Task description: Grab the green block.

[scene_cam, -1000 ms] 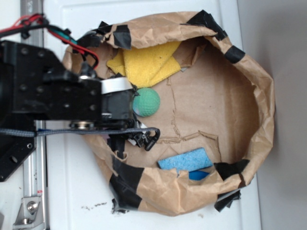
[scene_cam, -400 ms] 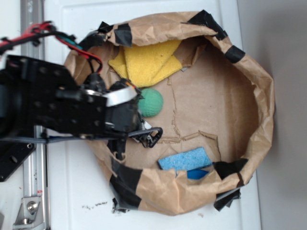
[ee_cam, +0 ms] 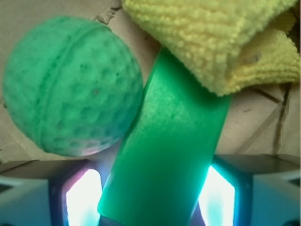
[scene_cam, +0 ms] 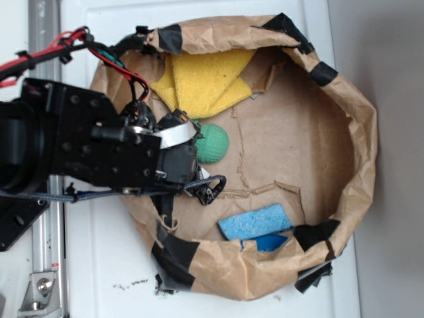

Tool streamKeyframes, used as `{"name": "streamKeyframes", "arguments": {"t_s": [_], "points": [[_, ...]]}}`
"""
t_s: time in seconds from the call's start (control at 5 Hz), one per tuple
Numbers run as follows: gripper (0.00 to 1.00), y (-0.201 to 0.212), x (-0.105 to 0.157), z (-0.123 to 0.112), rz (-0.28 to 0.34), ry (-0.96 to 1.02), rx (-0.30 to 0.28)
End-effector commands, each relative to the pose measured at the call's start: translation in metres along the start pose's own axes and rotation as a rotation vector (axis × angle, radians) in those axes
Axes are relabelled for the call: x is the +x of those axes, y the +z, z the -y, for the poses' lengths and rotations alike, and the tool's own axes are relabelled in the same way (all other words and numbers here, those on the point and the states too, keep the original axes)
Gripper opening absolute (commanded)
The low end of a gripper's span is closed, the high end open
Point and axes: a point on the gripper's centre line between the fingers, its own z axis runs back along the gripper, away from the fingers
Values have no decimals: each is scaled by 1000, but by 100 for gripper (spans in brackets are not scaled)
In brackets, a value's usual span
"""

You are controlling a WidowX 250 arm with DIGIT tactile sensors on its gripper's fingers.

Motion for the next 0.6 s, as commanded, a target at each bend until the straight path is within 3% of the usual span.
{"name": "streamKeyframes", "arguments": {"t_s": [0.0, 0.2, 0.4], "points": [[0, 6, -5, -4, -41, -165, 14], [0, 56, 3, 6, -38, -408, -77], [0, 104, 17, 3, 136, -624, -100]]}}
